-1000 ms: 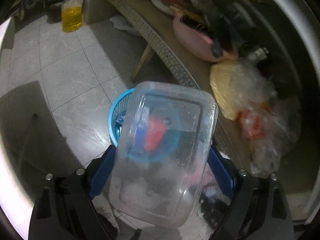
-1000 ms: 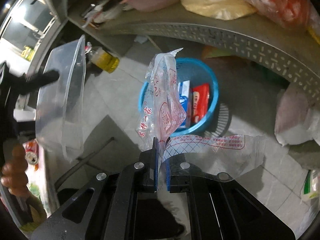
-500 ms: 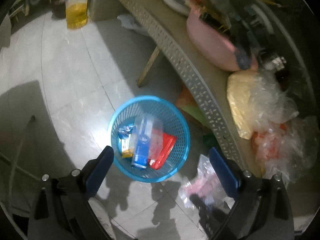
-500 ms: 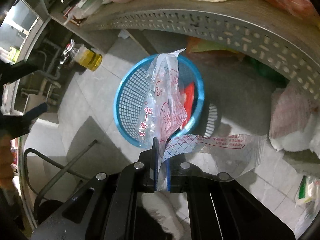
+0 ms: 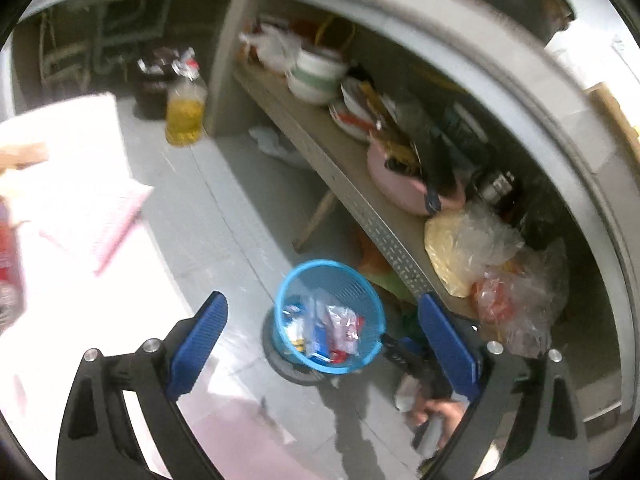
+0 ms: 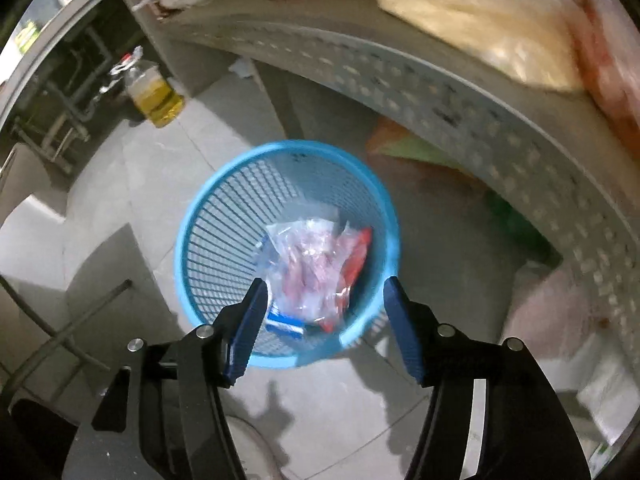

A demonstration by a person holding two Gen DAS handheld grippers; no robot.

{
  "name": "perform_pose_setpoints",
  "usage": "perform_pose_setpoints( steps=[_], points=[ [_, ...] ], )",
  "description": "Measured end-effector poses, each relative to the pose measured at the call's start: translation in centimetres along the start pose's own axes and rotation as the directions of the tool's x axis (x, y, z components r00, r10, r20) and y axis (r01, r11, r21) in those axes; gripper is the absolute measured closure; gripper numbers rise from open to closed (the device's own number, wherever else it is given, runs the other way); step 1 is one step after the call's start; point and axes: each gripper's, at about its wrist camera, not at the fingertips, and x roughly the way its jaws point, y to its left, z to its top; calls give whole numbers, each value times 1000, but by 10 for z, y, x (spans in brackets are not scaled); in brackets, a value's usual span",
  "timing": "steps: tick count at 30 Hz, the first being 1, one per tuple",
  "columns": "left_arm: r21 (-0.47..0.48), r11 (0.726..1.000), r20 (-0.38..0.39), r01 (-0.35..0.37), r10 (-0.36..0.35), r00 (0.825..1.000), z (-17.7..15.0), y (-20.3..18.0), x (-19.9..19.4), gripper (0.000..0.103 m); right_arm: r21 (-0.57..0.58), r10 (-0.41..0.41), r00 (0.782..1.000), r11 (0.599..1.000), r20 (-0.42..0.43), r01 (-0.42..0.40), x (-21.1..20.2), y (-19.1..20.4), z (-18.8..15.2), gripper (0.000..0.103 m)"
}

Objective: Collect trash
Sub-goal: 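Carry the container and bag over the blue wastebasket and open both tools, then move both tools back over the table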

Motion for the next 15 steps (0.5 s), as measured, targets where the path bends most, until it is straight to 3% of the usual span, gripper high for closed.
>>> perform_pose_setpoints(
  steps=[9, 15],
  points=[
    [46, 999, 187, -20, 11, 982, -30, 44, -101, 9, 36, 31, 999, 999, 43, -32, -50, -8, -35, 45],
    [65, 994, 315, -87, 62, 947, -46, 73, -171, 9, -40, 111, 988, 993, 109, -107, -102, 22, -40, 39]
  ],
)
